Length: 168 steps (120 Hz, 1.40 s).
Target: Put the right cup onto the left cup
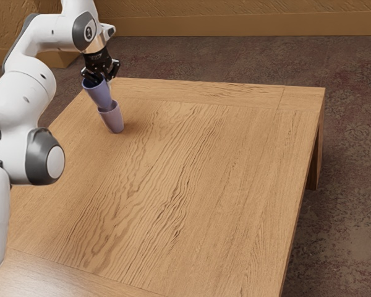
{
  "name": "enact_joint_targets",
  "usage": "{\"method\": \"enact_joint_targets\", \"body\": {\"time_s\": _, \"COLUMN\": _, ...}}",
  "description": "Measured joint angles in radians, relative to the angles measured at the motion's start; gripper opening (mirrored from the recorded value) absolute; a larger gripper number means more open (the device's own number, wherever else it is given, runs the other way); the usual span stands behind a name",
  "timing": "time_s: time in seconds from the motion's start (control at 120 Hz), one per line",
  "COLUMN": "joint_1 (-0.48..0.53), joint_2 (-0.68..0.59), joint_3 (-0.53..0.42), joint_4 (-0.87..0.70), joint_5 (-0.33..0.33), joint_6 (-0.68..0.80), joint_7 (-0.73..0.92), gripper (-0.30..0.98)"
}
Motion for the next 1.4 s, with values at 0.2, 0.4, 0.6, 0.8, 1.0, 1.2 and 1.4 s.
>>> {"method": "enact_joint_targets", "body": {"time_s": 0.2, "joint_1": 0.009, "joint_2": 0.043, "joint_3": 0.000, "joint_4": 0.050, "joint_5": -0.001, "joint_6": -0.015, "joint_7": 0.007, "gripper": -0.10}}
{"method": "enact_joint_targets", "body": {"time_s": 0.4, "joint_1": 0.008, "joint_2": 0.054, "joint_3": -0.001, "joint_4": 0.052, "joint_5": -0.009, "joint_6": -0.019, "joint_7": 0.011, "gripper": -0.10}}
{"method": "enact_joint_targets", "body": {"time_s": 0.6, "joint_1": 0.008, "joint_2": 0.066, "joint_3": -0.008, "joint_4": 0.050, "joint_5": -0.021, "joint_6": -0.016, "joint_7": 0.015, "gripper": -0.09}}
{"method": "enact_joint_targets", "body": {"time_s": 0.8, "joint_1": 0.008, "joint_2": 0.068, "joint_3": -0.009, "joint_4": 0.050, "joint_5": -0.028, "joint_6": -0.012, "joint_7": 0.018, "gripper": 0.22}}
{"method": "enact_joint_targets", "body": {"time_s": 1.0, "joint_1": 0.011, "joint_2": 0.062, "joint_3": -0.008, "joint_4": 0.056, "joint_5": -0.030, "joint_6": -0.015, "joint_7": 0.020, "gripper": 0.50}}
{"method": "enact_joint_targets", "body": {"time_s": 1.2, "joint_1": 0.012, "joint_2": 0.013, "joint_3": -0.007, "joint_4": 0.139, "joint_5": -0.020, "joint_6": -0.060, "joint_7": 0.022, "gripper": 0.61}}
{"method": "enact_joint_targets", "body": {"time_s": 1.4, "joint_1": -0.064, "joint_2": -0.347, "joint_3": -0.031, "joint_4": -0.274, "joint_5": -0.020, "joint_6": -0.101, "joint_7": 0.097, "gripper": 0.65}}
